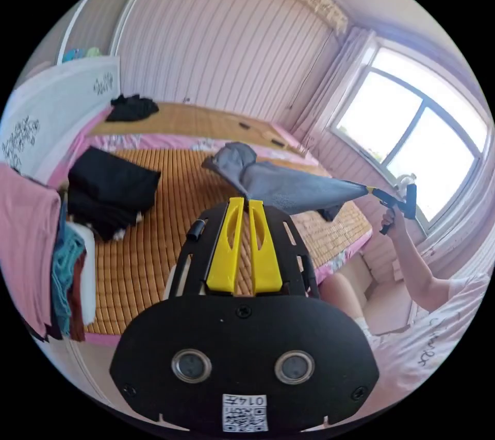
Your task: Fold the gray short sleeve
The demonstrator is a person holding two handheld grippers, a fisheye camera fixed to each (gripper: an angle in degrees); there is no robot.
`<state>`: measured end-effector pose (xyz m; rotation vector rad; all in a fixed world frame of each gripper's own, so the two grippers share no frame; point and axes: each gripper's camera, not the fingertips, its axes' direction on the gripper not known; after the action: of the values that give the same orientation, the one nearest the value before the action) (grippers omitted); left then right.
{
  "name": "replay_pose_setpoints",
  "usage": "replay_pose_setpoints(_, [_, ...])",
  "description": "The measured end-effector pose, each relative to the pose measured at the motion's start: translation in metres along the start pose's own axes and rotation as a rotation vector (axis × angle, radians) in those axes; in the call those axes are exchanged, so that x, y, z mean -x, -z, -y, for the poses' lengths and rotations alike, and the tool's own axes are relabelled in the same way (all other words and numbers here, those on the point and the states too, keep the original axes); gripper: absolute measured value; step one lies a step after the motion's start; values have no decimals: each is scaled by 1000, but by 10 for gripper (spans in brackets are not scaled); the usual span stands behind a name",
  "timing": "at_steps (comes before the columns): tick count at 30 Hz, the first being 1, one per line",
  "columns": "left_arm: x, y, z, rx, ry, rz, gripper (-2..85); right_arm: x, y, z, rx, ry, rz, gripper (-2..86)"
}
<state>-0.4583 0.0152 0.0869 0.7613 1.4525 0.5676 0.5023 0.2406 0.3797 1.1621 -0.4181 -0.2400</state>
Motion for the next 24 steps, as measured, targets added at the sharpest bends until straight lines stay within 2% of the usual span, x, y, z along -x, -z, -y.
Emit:
replay_pose_setpoints(2, [22,-55,-32,147,34,28,-9,-26,-49,-33,138,-86,-26,6])
replay_pose_setpoints(5, [45,-105,-67,275,91,30,-9,-48,-94,-64,291,-163,-49,6])
replay_pose_setpoints(11, [60,-151,-109,481,71,36,-8,-79,-131,-103,441,-284,-68,6])
replay_pose_setpoints(18, [74,-163,-134,624,16,6,-6,-79,-152,-111,536,-264,-45,9])
replay_pose_setpoints(24, [102,-172,-142,652,58,-21,12,-69,-187,-96,623,-170,-179,26])
